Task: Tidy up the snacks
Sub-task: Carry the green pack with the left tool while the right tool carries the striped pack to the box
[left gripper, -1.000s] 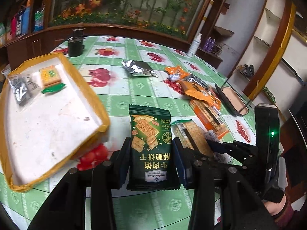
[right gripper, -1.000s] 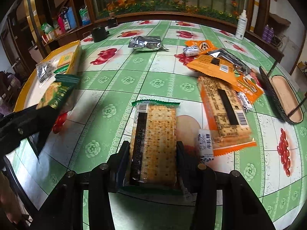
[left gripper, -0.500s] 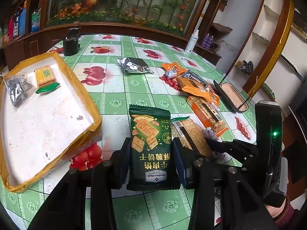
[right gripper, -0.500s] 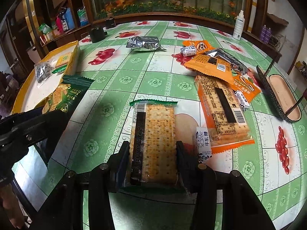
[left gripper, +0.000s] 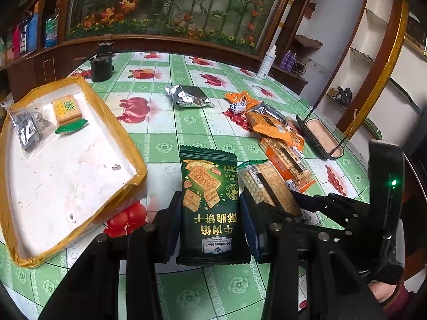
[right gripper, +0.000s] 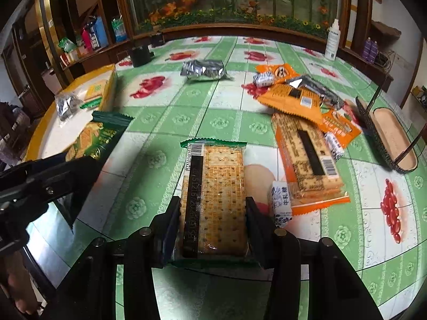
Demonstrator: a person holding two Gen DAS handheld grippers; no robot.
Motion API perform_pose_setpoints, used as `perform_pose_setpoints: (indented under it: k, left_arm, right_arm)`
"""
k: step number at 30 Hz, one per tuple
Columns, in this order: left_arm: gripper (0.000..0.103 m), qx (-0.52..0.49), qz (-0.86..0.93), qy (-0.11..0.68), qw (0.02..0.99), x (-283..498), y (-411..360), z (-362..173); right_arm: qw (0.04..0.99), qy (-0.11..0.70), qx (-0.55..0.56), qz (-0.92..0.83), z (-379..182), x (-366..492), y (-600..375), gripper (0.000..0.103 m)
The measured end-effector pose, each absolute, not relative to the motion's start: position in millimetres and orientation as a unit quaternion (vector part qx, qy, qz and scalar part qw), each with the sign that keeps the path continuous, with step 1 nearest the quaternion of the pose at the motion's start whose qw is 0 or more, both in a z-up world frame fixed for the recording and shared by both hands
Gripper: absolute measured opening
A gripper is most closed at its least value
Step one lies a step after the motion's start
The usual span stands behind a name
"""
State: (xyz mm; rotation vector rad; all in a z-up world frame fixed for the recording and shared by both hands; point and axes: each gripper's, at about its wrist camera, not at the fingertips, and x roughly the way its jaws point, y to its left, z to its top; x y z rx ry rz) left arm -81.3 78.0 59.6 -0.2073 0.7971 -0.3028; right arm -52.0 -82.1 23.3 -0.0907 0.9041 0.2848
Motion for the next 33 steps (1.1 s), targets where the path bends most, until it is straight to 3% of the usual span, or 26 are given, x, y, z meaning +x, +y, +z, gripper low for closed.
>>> perform_pose_setpoints:
  k: [16, 33]
  left_arm:
    - [0.041, -0.135, -0.108, 0.342, 0.924, -90.2, 131.8, 90.9]
    - [0.041, -0.181, -0.049, 0.328, 0.926, -92.9, 200.0, 88.2]
  right_arm:
    - [0.893, 0.412, -0.019, 0.178, 57.5, -52.8, -71.8, 0.05]
    - [0.882, 0.411, -0.037, 0.227, 72.7, -39.5, -21.2, 0.051]
